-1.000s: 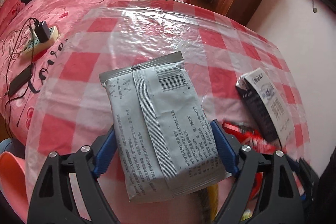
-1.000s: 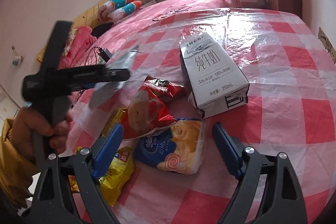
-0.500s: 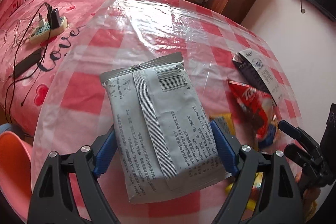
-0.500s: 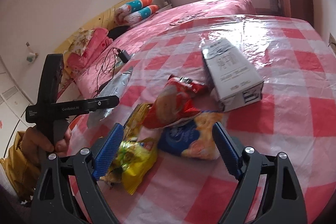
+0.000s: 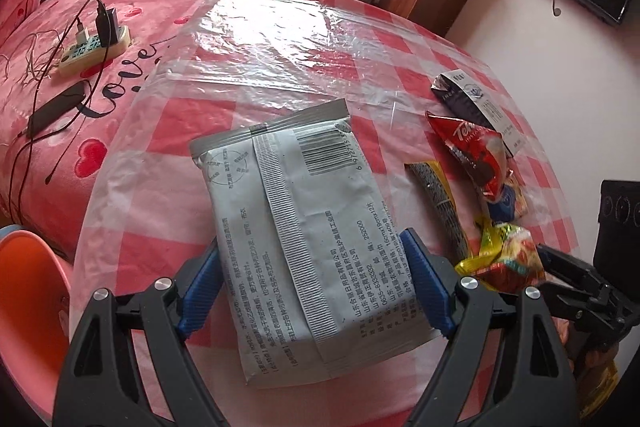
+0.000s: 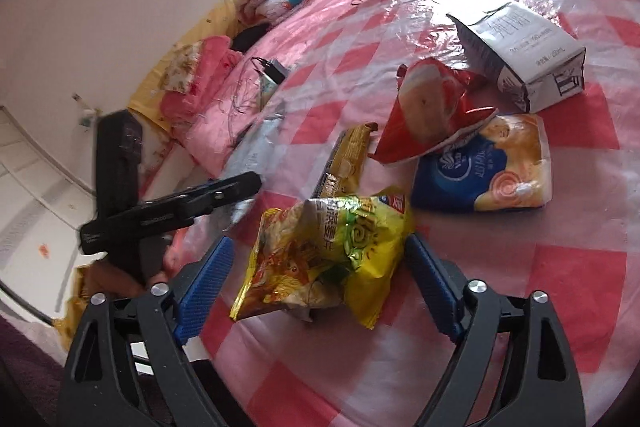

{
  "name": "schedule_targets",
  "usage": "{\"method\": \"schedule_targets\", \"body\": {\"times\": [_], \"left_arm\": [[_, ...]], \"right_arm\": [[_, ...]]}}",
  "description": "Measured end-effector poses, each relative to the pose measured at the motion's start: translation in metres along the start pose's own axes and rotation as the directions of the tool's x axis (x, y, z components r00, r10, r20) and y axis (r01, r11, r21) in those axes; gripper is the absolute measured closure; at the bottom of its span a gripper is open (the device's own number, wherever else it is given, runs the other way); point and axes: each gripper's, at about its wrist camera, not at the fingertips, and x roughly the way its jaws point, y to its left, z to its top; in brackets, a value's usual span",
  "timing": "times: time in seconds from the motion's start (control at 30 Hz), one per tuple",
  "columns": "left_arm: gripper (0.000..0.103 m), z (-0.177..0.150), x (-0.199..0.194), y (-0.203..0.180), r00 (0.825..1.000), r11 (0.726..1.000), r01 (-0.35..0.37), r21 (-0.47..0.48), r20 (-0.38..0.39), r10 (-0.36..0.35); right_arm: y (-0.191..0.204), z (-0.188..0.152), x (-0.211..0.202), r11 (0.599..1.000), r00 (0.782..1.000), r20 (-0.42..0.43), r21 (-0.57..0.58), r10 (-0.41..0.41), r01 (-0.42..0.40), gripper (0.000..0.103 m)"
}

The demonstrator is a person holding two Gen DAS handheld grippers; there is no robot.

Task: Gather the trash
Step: 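Grasp the yellow snack bags with the right tool and lift them, then carry the grey packet and yellow snack bags to the orange bucket and open both tools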

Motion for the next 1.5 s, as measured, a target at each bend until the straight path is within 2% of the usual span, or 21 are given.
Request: {"method": "schedule_targets", "body": {"times": [0.23, 0.3, 0.37, 0.57, 0.7, 1.1, 1.5], "left_arm": [[0.019, -0.011, -0.007, 0.006, 0.999, 0.999, 0.036, 0.005, 0.011, -0.037], [0.019, -0.014, -0.009, 0.008, 0.999, 0.999, 0.047, 0.012, 0.016, -0.048], [0.019, -0.018, -0.012, 0.009, 0.998, 0.998, 0.061, 0.011, 0.023, -0.061], [0.019, -0.025, -0.018, 0.015, 0.994, 0.995, 0.103, 0.006, 0.034, -0.103], [0.019, -0.030, -0.022, 0.021, 0.991, 0.991, 0.130, -0.008, 0.044, -0.130], [0.019, -0.041, -0.036, 0.040, 0.983, 0.984, 0.170, -0.044, 0.073, -0.166], [0.019, -0.047, -0.064, 0.071, 0.984, 0.986, 0.135, -0.093, 0.133, -0.122]], "right_arm": [[0.020, 0.003, 0.013, 0.990, 0.991, 0.004, -0.050, -0.133, 0.133, 0.013], [0.025, 0.001, 0.016, 0.980, 0.983, 0.008, -0.076, -0.182, 0.182, 0.024], [0.024, -0.001, 0.017, 0.974, 0.978, 0.012, -0.089, -0.209, 0.209, 0.030], [0.032, -0.007, 0.018, 0.965, 0.970, 0.043, -0.100, -0.241, 0.244, 0.045], [0.038, -0.008, 0.021, 0.960, 0.964, 0.063, -0.099, -0.258, 0.264, 0.050], [0.061, -0.004, 0.009, 0.944, 0.951, 0.106, -0.129, -0.292, 0.304, 0.051], [0.098, 0.004, 0.025, 0.948, 0.967, 0.085, -0.194, -0.240, 0.252, 0.051]]}}
